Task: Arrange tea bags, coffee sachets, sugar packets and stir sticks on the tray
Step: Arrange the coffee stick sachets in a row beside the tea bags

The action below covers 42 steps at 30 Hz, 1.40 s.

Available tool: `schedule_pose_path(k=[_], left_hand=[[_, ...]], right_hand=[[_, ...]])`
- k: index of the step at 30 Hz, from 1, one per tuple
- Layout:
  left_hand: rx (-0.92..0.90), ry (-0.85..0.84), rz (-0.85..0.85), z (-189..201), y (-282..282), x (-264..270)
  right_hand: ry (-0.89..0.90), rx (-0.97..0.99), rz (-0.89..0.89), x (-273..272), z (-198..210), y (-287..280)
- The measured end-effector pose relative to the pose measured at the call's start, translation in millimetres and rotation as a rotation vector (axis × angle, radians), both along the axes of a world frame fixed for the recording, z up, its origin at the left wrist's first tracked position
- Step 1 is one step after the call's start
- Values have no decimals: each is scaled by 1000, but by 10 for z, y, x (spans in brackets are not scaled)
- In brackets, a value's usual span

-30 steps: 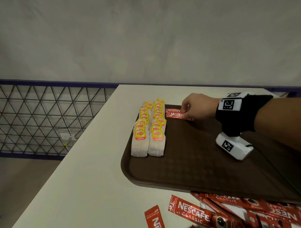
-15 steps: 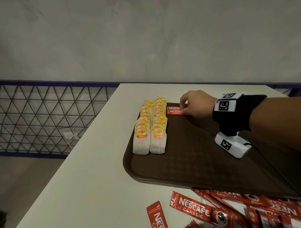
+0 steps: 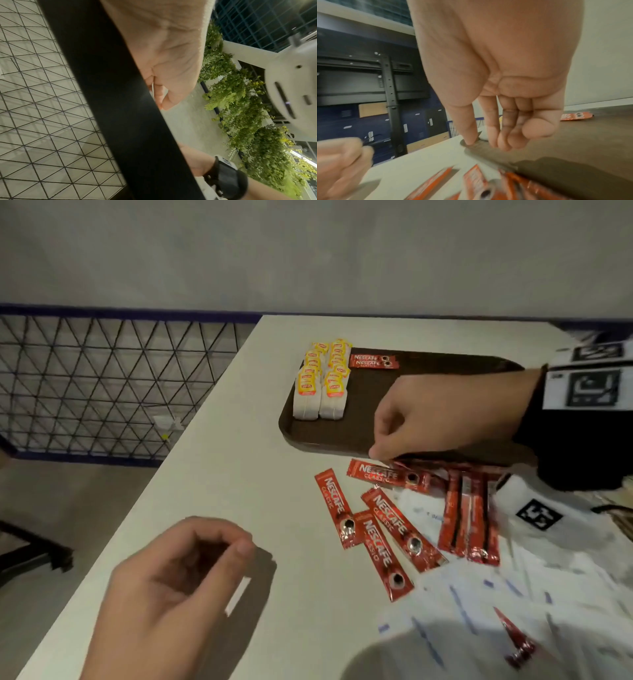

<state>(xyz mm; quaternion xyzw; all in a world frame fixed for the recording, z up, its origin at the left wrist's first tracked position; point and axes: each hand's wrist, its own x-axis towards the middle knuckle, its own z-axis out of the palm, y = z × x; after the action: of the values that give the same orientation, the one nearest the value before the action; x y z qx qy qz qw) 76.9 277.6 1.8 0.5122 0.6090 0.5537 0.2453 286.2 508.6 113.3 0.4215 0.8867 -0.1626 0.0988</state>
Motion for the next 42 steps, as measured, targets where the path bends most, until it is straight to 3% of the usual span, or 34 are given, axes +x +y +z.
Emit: schedule_pose_path(k=[2,8,12,16,19,24,28,32,36,42], left_hand=[[17,-72,40,61,-14,49],[-19,-23,43,107,-18,94],[-43,-28,62,150,-38,123],[-49,-8,84,162,-40,120],[-38,-9,86,162,-61,117],[-24,-13,92,159,-55,100],[-22,-2,88,165,-59,109],[-26,-11,86,136,-46,89],[20,-77,73,163,-44,116],[-61,-166,-83,257,-91,293]], right_hand=[[-89,62,14,-7,-112,-167],[-155,224,-61,-76,-271,-397],[44,186,-193,-99,-125,-504],[273,-125,-353,-164,-36,-695],[135,-159,-331,-282,-122,-831],[-58,46,-223,-461,-151,-998],[-68,140,-179,-531,-185,-1117],[-58,94,-189,-558,-188,-1167],[48,3,-113,-482,-141,-1292],[438,-275,-54,-102,-68,-1633]])
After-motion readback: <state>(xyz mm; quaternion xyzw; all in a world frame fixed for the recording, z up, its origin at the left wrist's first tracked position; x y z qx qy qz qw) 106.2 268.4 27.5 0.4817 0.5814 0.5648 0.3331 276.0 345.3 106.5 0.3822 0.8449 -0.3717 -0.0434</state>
